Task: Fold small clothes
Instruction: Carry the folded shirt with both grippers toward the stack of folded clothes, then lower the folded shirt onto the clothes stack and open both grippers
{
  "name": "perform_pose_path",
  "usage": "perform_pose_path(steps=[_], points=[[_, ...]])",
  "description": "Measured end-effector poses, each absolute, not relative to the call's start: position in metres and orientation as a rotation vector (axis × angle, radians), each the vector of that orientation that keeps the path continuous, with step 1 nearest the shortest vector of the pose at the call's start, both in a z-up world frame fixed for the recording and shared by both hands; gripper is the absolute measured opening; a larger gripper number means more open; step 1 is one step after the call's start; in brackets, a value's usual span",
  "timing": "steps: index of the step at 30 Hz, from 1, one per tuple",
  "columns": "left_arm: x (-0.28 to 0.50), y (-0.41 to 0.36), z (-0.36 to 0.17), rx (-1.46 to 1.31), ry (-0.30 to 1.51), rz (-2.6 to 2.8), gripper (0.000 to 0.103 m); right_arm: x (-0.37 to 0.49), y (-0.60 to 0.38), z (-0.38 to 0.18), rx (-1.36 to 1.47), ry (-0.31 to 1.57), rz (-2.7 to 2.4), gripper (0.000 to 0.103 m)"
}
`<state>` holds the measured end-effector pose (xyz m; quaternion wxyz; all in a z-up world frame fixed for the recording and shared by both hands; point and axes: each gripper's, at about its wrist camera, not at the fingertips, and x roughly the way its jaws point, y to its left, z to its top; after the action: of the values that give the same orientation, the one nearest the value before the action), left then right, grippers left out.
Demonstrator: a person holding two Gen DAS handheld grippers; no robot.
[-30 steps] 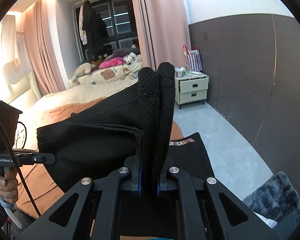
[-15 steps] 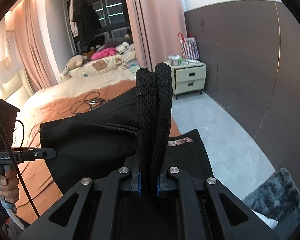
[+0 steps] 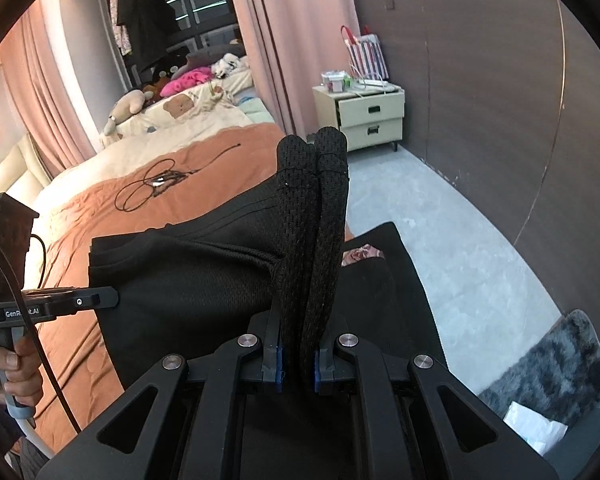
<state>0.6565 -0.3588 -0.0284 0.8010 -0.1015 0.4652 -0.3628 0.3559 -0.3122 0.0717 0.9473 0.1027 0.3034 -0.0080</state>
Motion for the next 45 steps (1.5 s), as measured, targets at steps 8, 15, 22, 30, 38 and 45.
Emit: perform_pose_path(steps=[8,15,22,30,38,45], points=[[0.678,-0.37,-0.047,-0.162,0.996,-0.743,0.005,0.381,-0.316,0.067,0.22,0.646,-0.042,0.011],[0.702,-0.358,-0.083,-0.197,1.089,-0.618,0.026,0.388,-0.335,0.069,0.288,0.67,-0.175,0.08],[0.7,-0.337,-0.085,-0.202,1.055,-0.576,0.045,0.357,-0.33,0.072,0.249,0.661,-0.214,0.08],[0.688,-0.345,-0.069,-0.124,0.955,-0.603,0.045,0.321,-0.311,0.069,0.204,0.628,-0.196,0.07],[0.686,-0.374,-0.071,-0.038,0.907,-0.716,0.028,0.281,-0.312,0.059,0.195,0.63,-0.2,0.042],[0.701,-0.388,-0.096,0.035,0.941,-0.699,0.025,0.259,-0.314,0.039,0.211,0.633,-0.178,0.037]])
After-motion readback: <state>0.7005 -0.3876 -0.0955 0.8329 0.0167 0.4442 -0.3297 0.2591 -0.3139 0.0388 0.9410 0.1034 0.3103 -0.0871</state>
